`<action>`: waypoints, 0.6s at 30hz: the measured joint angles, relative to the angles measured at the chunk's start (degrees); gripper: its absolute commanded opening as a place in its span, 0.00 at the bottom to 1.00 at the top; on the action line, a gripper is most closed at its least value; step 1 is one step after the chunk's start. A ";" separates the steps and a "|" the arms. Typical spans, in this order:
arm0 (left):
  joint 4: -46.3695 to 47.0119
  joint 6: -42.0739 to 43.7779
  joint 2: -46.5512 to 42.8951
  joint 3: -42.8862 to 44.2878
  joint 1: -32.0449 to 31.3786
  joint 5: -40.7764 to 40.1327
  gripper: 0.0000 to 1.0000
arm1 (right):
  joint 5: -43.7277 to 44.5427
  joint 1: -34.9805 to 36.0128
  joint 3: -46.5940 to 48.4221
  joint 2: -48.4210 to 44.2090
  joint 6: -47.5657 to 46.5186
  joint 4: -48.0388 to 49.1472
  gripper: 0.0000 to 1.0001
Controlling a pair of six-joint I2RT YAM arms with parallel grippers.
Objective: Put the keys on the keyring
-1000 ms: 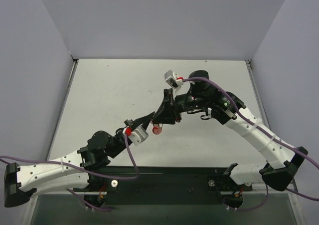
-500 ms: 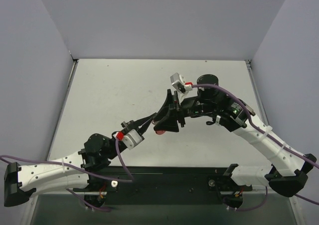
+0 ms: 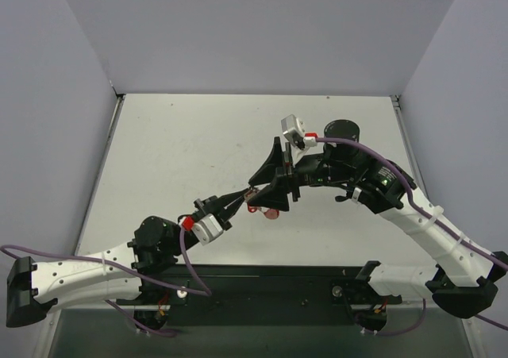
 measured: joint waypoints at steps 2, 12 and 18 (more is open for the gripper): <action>0.70 0.00 0.13 -0.24 0.00 0.33 0.00 | 0.48 0.00 0.00 0.00 -0.44 -0.07 0.51; 3.89 0.04 0.79 -0.76 -0.02 0.09 0.00 | 0.07 0.00 0.37 -0.17 -2.51 -1.60 0.51; 6.16 0.35 3.10 -0.81 -0.26 -0.96 0.00 | -0.68 0.35 1.55 0.17 -4.42 -4.70 0.51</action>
